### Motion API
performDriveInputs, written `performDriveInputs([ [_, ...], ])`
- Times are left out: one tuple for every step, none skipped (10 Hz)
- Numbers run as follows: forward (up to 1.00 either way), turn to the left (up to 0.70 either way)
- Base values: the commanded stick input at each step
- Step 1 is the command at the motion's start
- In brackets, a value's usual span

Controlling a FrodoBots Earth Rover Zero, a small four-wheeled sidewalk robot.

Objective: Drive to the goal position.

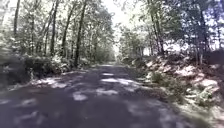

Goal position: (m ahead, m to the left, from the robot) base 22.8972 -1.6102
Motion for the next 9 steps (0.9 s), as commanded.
performDriveInputs([
  [0.45,0.00],
  [0.45,0.00],
  [0.45,0.00],
  [0.45,0.00],
  [0.45,0.00],
  [0.45,0.00],
  [0.45,0.00],
  [0.45,0.00],
  [0.45,0.00],
])
